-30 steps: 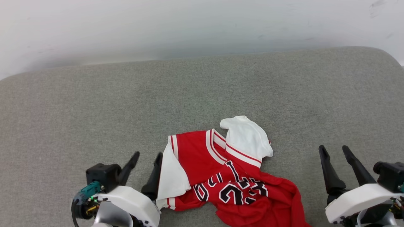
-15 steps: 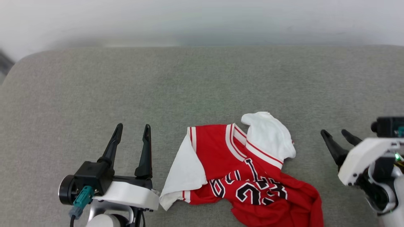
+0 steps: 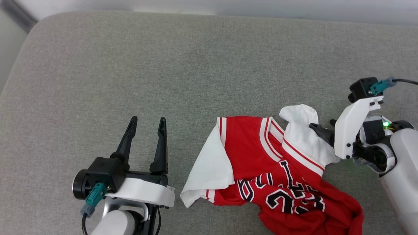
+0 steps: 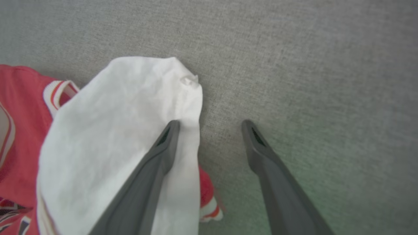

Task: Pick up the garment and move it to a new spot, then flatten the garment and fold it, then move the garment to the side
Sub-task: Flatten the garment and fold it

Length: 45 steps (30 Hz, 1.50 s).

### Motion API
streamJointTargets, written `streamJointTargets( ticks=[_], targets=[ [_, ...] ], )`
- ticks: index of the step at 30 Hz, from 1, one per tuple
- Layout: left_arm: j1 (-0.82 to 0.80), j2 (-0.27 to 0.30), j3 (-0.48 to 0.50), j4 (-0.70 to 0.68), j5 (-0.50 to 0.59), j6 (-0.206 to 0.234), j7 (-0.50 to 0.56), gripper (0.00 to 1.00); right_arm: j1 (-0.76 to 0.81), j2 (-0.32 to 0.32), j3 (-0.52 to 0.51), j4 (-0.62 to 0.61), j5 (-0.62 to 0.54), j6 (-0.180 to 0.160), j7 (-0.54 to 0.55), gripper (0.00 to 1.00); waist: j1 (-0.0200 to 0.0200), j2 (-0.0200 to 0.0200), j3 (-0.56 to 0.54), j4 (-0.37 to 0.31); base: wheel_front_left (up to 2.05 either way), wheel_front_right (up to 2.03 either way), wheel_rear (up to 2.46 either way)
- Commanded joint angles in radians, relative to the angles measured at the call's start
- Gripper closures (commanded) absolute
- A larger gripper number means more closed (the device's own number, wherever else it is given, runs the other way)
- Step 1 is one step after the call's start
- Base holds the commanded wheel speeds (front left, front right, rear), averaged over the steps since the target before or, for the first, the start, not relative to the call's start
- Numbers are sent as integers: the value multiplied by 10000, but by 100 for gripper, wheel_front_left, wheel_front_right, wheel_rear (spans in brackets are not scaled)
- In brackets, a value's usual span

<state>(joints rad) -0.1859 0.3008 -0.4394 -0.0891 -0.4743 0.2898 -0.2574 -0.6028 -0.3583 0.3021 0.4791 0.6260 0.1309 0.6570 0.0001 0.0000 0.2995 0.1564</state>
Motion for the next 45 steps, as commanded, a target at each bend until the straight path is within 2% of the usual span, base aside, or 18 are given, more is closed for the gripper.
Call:
streamJointTargets(
  ticks=[1,6,7,8,9,13,17,20,24,29,34,35,36,37,41,44,45],
  targets=[
    [-122,-65,11,53,46,-94,-43,0,-96,-22,174,236,102,-3,167,0,-1,0,82,46,0,0,0],
    [-226,-122,46,223,92,-192,-68,0,-58,110,1004,1241,349,-3,1012,0,-1,0,149,-31,0,0,0],
    [-237,-126,65,253,98,-206,-72,0,-103,133,1160,1300,385,-3,1068,9,-1,0,138,-60,0,0,0],
    [-237,-125,84,275,105,-210,-76,0,-184,143,1292,1283,429,-3,1028,73,-1,0,125,-97,0,0,0],
    [-201,-113,108,333,117,-211,-78,0,-399,139,1444,1149,490,-3,787,100,-1,0,60,-182,0,0,0],
    [-27,-76,130,433,72,-234,-77,0,-962,-163,1491,580,340,-8,-76,100,-1,0,-156,-402,0,0,0],
    [134,-10,138,476,-3,-215,-59,0,-795,-468,1099,-131,232,-5,-820,100,-1,0,-426,-641,0,0,0],
    [213,47,146,473,-33,-181,-18,0,-140,-745,472,-697,144,-5,-1088,100,-1,0,-619,-828,0,0,0],
    [405,131,180,480,-77,-92,41,0,1196,-948,-906,-1346,-124,-5,-1175,100,-1,0,-839,-1068,0,0,0],
    [576,240,233,443,-137,-20,138,0,3230,-357,-2788,-1683,-444,-3,-876,100,-1,0,-951,-1297,0,0,0],
    [615,345,294,445,-205,38,249,0,4428,571,-3899,-1682,-879,-5,-913,100,-1,0,-889,-1446,0,0,0],
    [611,370,315,447,-204,51,269,0,4564,753,-4005,-1654,-938,-6,-1005,96,-1,0,-871,-1469,0,0,0],
    [608,387,327,454,-207,65,294,0,4654,899,-4096,-1665,-1018,-5,-1169,61,-1,0,-860,-1487,0,0,0],
    [608,400,333,467,-213,78,304,0,4672,1025,-4189,-1710,-1101,-5,-1462,0,-1,0,-851,-1499,0,0,0],
    [655,443,353,538,-276,103,362,0,4760,1371,-4367,-2031,-1497,-2,-2845,0,-1,0,-938,-1504,0,0,0],
    [737,458,345,623,-313,116,407,0,4943,1498,-4422,-2529,-1881,-3,-4283,0,-1,0,-1107,-1462,0,0,0],
    [737,458,345,623,-313,116,407,0,4943,1498,-4422,-2529,-1881,-3,-4283,0,-1,0,-1107,-1462,0,0,0]
  ],
)
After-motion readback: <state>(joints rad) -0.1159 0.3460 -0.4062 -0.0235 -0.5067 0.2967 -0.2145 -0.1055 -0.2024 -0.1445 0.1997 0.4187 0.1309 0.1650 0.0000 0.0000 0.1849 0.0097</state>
